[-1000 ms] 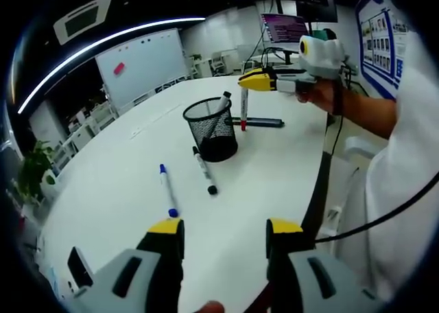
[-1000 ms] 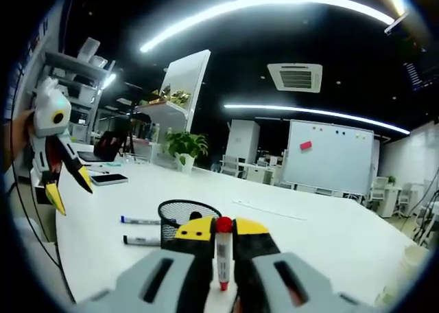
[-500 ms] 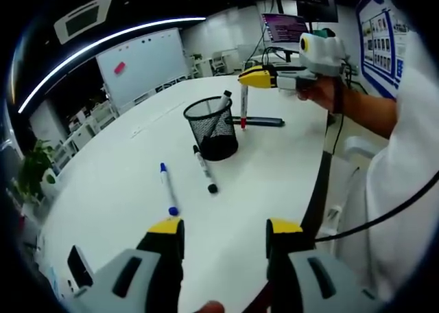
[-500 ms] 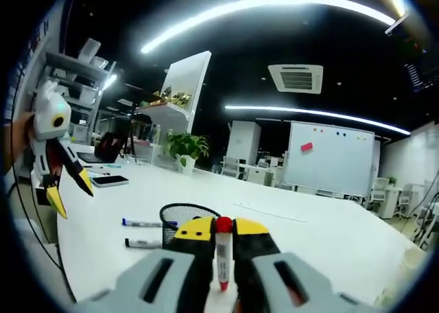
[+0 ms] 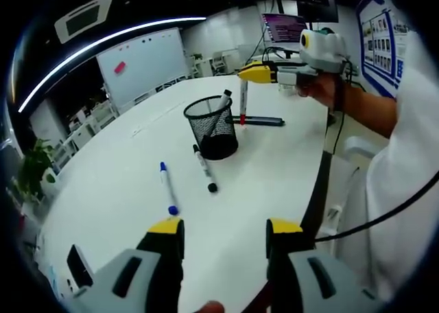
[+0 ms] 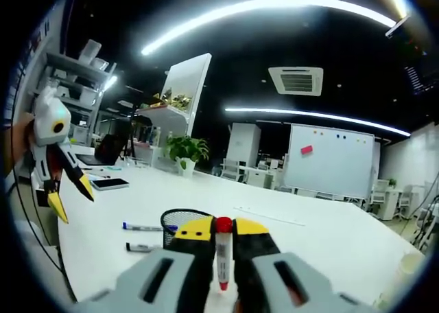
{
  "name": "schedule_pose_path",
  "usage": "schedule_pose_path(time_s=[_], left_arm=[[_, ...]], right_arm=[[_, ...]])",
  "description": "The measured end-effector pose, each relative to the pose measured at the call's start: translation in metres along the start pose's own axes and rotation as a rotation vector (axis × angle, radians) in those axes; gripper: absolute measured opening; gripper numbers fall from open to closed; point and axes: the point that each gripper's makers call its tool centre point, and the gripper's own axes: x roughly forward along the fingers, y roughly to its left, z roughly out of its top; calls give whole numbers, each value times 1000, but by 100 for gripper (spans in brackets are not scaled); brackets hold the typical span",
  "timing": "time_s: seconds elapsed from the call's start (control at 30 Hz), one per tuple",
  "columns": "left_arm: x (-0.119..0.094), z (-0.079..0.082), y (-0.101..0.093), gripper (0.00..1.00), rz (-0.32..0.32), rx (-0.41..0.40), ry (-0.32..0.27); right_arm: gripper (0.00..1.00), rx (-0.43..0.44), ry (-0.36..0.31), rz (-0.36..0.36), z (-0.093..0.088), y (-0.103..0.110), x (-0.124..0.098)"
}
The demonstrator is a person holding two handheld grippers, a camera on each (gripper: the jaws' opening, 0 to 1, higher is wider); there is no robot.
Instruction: Place the scattered laser pointers and whiteboard markers into the pen holder and stack the scattered paper cups together
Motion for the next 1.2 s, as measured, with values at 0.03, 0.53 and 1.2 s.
schedule_pose_path(time_s=[0.03,0.53,1.2], left_arm=[[0,0,0,49,0,-1,0],[-1,0,0,49,2,0,0],[-1,0,-1,49,4,2,1]], right_arm=[[10,-1,-1,0,1,0,0],[10,-25,-28,-2,13,-5,0],[10,-58,-55,6,30,-4,2]])
